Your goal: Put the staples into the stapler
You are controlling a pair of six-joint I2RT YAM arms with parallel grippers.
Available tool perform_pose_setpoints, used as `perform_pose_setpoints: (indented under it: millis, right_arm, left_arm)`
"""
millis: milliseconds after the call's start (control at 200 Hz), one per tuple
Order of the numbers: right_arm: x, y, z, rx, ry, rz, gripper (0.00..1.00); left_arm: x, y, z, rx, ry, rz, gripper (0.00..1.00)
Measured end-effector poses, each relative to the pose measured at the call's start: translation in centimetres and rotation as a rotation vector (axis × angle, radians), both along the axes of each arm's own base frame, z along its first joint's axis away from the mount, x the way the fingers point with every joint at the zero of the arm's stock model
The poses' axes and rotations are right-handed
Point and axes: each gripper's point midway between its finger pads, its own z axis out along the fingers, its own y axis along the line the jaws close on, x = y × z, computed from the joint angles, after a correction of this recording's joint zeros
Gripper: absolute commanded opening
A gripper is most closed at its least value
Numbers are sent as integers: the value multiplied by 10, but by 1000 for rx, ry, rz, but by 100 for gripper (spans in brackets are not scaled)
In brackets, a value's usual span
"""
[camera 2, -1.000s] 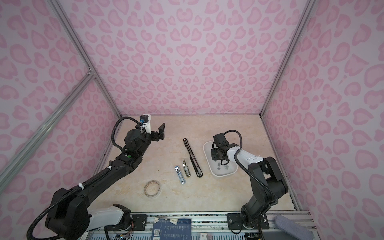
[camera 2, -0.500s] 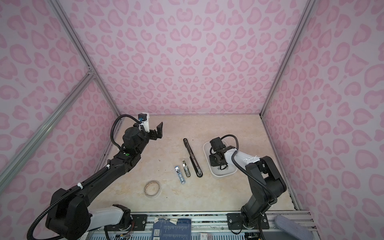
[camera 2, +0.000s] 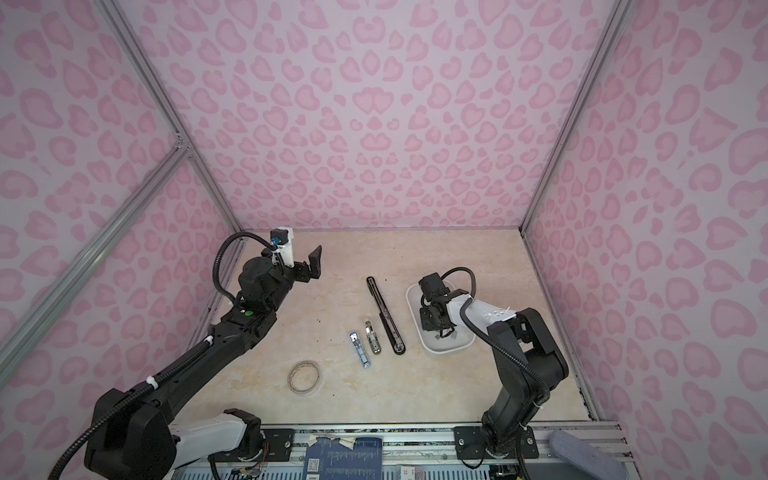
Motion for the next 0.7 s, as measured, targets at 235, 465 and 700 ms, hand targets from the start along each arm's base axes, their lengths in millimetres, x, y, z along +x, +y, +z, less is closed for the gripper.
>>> perform_pose_setpoints:
  millis: [235,465,700]
  right_arm:
    - [8,-3,-2,4,-6,-26,25]
    - [9,-3,-1,15,-18,-33,27]
    - [3,-4,-3,14,-15,-29,28]
  left_arm:
    - [-5,4,1,-10,-4,2,99]
    - [-8,5,0,-10,-2,0,99]
    - [-9,2,-3,-14,12,-17,99]
